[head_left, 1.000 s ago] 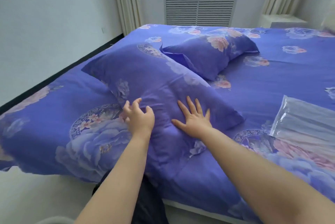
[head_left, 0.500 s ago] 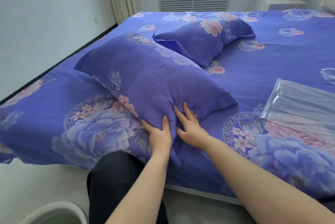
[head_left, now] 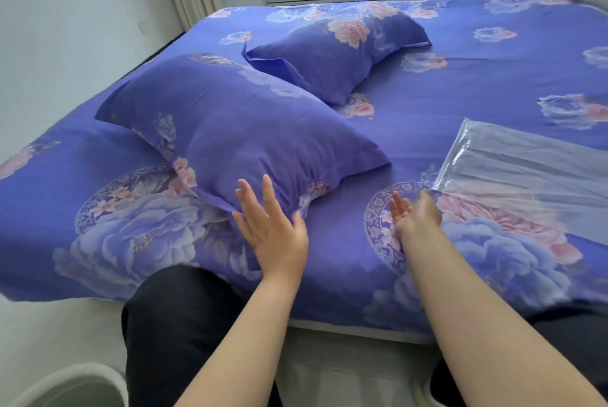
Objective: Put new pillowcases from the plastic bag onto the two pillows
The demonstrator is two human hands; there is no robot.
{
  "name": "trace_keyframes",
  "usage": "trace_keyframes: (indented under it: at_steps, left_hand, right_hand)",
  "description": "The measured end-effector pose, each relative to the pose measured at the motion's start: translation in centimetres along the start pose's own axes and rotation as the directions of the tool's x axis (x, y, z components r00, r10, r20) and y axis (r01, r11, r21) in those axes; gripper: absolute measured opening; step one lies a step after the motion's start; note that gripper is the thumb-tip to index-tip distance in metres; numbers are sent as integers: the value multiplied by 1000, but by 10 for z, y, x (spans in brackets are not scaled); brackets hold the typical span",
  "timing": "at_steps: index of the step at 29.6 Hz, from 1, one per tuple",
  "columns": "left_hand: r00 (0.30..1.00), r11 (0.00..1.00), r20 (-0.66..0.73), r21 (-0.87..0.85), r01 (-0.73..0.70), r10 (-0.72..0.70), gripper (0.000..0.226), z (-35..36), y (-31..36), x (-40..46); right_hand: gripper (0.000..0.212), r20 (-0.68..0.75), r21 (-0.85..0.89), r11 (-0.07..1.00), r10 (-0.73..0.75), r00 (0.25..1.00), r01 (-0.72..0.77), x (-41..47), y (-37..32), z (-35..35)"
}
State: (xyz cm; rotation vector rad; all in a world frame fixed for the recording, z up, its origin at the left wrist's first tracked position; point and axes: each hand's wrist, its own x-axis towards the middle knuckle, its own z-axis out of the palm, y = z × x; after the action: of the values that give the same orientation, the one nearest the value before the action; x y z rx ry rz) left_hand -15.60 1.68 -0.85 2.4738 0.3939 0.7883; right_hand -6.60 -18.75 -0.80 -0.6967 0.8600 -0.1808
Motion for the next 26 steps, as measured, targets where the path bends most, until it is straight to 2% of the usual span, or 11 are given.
trace_keyframes:
  at_steps: [3,8,10,14,17,19,21,22,23,24,26]
  left_hand:
    - [944,946,143,-175,-272,298,77,13,38,-12]
    - [937,936,206,-275,-221,282,55,21,44,-12]
    - [948,922,153,-316,-222,280,48,22,49,-9]
    - [902,864,122,-366,-347,414,44,35,71,1]
    - [751,850,399,-210,-483,526,49,48,82,3]
    - [625,833,634,-56,-550,455,48,58,81,-3]
    - [571,830,745,41,-556,346,42,61,79,-13]
    - [600,842,732,67,-535,322,37,59,80,-19]
    - [644,860,693,69,-506,323,34,57,81,-23]
    - [669,879,669,47,-475,325,33,56,82,-28]
    - [672,910,669,-16,-414,317,35,56,85,-32]
  right_hand:
    - [26,-299,129,987,-56,953,98,41,-62,-20]
    - [31,-254,34,998,-38,966,48,74,-81,-41]
    - [31,-158,65,997,58,986,-49,54,-66,-36]
    - [30,180,-359,921,228,957,-152,1,-17,-43]
    - [29,372,-580,799,431,822,-157,-21,-6,-66]
    - [25,397,-651,752,455,797,-105,-29,-4,-82]
    - [16,403,-695,719,392,827,-2,-35,-5,-93]
    - [9,396,-681,731,307,865,52,-35,-8,-97]
    - [1,366,-649,752,175,914,116,-36,-11,-99]
    - [9,304,-616,764,3,953,194,-32,-15,-102]
    - [21,175,-622,717,-264,949,314,-26,-25,-108]
